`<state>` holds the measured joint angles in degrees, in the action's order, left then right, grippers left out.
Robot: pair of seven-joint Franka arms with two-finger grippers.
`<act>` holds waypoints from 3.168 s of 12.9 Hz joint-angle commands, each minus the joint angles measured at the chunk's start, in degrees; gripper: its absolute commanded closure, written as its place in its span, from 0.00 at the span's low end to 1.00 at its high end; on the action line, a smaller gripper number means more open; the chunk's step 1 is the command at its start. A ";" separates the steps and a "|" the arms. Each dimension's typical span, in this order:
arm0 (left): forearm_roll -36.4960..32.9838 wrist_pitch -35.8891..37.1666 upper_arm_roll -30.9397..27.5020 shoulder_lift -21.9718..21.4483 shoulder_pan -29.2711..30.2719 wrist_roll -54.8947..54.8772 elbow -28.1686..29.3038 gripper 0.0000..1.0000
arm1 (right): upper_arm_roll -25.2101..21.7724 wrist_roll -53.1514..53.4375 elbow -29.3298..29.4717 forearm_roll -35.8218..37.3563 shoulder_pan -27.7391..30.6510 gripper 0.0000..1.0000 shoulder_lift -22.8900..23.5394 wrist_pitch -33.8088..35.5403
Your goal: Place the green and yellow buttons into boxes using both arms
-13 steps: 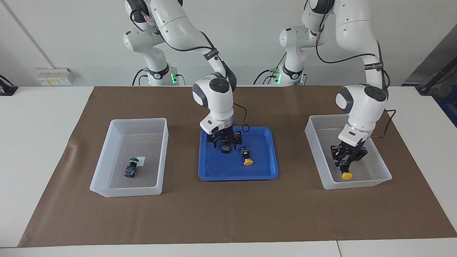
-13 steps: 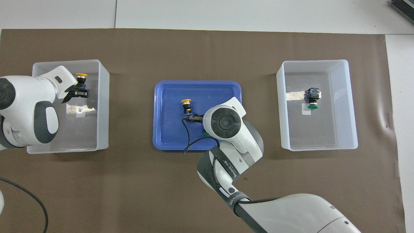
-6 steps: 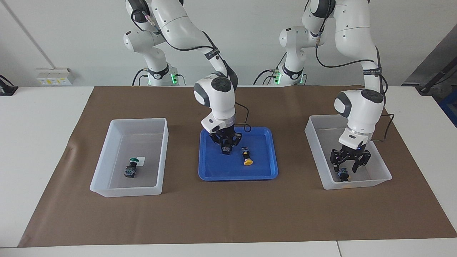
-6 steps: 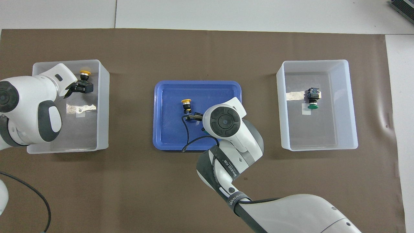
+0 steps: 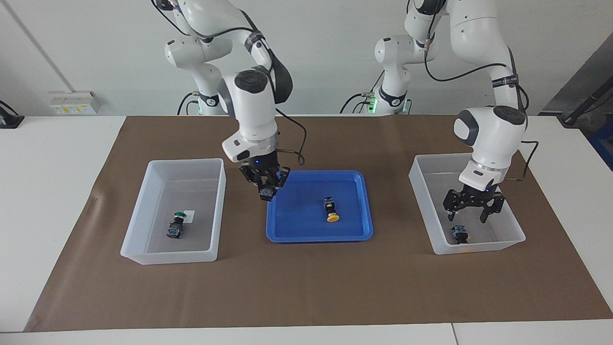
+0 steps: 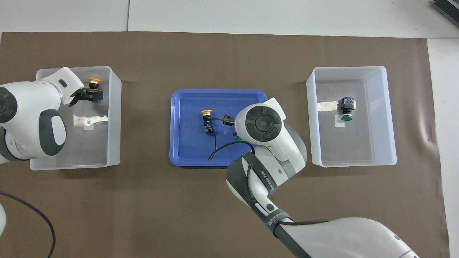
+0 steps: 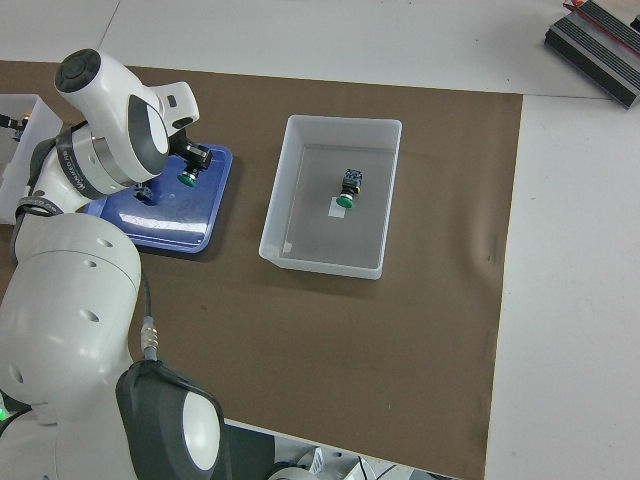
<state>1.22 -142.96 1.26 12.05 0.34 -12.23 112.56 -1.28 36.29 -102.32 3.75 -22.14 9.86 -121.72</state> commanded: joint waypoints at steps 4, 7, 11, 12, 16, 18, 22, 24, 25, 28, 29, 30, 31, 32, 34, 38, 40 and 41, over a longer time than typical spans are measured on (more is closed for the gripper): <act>0.19 9.63 -0.30 -3.08 -10.25 14.75 -2.26 0.00 | 0.75 -23.60 -5.33 0.12 15.35 1.00 -3.80 1.67; 0.19 9.37 -0.30 -2.74 -17.19 24.93 -0.85 0.00 | 0.84 -30.91 -11.65 -2.68 20.02 1.00 -3.71 -3.66; 0.19 5.08 -0.30 0.60 -26.07 41.56 0.46 0.00 | 0.84 -32.07 -17.73 -5.66 21.44 1.00 -1.43 -13.26; 0.19 4.37 -0.30 2.44 -27.57 43.50 0.12 0.00 | 0.84 -32.16 -18.17 -7.16 21.53 1.00 -1.16 -13.80; 0.27 -2.31 -0.21 7.28 -32.23 53.25 -0.24 0.00 | 0.75 -32.24 -19.58 -9.55 21.53 0.99 0.42 -16.79; 0.28 -5.56 -0.12 8.95 -33.29 56.08 -0.06 0.00 | 0.75 -31.98 -19.58 -9.55 21.61 0.36 0.42 -16.70; 0.19 -5.84 -0.12 9.05 -34.44 55.21 0.64 0.63 | 0.75 -30.67 -18.18 -9.64 21.09 0.00 -0.37 -15.92; 0.19 -5.31 -0.21 8.96 -34.44 54.86 0.64 0.94 | 0.57 -29.26 -16.60 -9.46 20.82 0.00 -1.68 -14.78; 0.19 -5.05 -0.30 8.96 -34.35 54.86 0.38 1.00 | 0.49 -29.17 -14.85 -8.68 21.26 0.00 -2.04 -12.94; 0.19 -1.73 -0.82 6.51 -33.56 54.77 0.11 1.00 | 0.31 -29.17 -8.88 -8.32 21.44 0.00 -3.61 -4.26; 0.19 0.30 -0.91 4.41 -32.17 54.16 0.20 1.00 | 0.31 -29.17 -6.68 -8.23 21.44 0.00 -4.32 -0.48; 0.19 2.93 -0.83 1.95 -29.81 51.02 0.20 1.00 | 0.31 -29.25 -3.97 -7.36 21.44 0.00 -5.28 4.08; 0.19 6.08 -0.82 -0.33 -27.61 47.16 0.11 1.00 | 0.31 -29.26 -0.98 -5.79 21.44 0.00 -5.73 8.56; 0.19 8.20 -0.91 -2.01 -25.58 44.60 0.03 1.00 | 0.40 -29.17 1.57 -5.07 21.44 0.00 -6.34 12.44; 0.19 10.06 -0.91 -4.04 -20.58 39.50 -0.06 1.00 | 0.40 -29.26 5.62 -4.28 21.35 0.00 -7.75 19.12; -0.86 8.85 -0.91 -3.09 -9.25 27.30 -2.43 1.00 | 0.31 -29.96 9.33 -3.57 20.92 0.00 -11.34 28.54; -0.78 5.61 -0.74 -2.91 -4.49 19.12 -2.09 1.00 | 0.31 -30.48 4.79 -3.57 20.91 0.00 -14.24 29.36; -0.78 4.46 -0.74 -2.82 -2.38 16.39 -1.91 1.00 | 0.31 -31.36 3.02 -3.57 20.82 0.00 -14.69 25.18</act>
<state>1.05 -136.18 -0.32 8.53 -5.24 8.78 111.08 -1.22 6.27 -94.62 -0.61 -1.44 -2.75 -92.54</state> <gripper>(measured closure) 0.665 0.000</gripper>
